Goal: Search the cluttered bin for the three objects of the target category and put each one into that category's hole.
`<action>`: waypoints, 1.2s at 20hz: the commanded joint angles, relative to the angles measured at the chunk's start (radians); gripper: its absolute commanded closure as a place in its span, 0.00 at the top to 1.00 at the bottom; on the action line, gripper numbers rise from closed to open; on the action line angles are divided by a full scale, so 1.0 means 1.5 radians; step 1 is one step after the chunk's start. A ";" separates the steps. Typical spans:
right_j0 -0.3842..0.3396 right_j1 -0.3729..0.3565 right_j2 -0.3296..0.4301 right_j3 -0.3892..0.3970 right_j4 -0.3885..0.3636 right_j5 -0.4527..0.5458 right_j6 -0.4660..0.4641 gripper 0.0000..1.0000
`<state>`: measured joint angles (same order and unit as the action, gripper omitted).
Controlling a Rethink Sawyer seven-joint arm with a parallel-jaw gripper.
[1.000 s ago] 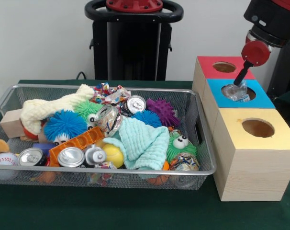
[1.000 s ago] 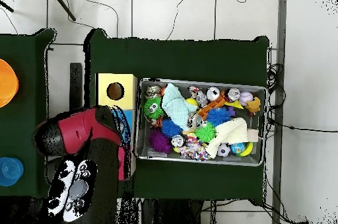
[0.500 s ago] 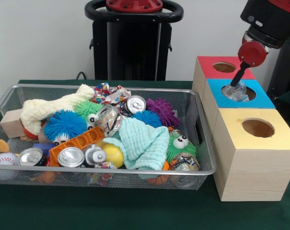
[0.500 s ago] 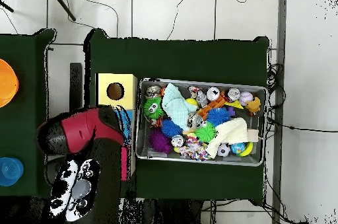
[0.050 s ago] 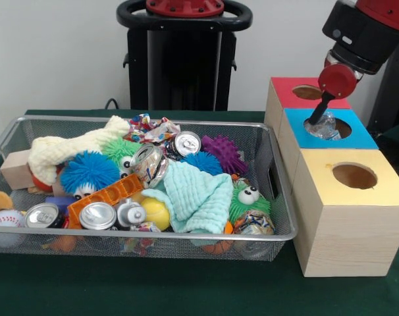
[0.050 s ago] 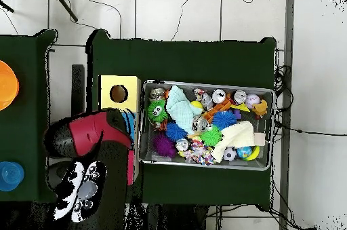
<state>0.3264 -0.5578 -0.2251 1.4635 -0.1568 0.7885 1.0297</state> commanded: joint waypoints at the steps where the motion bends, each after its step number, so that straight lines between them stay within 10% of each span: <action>1: -0.031 0.089 0.035 0.027 0.009 -0.148 0.207 0.00; 16: -0.030 0.087 0.042 0.023 0.018 -0.169 0.221 0.00; 24: -0.120 0.025 0.178 0.105 0.108 -0.290 0.189 0.00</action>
<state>0.2589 -0.5842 -0.1856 1.5007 -0.0759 0.7413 1.0838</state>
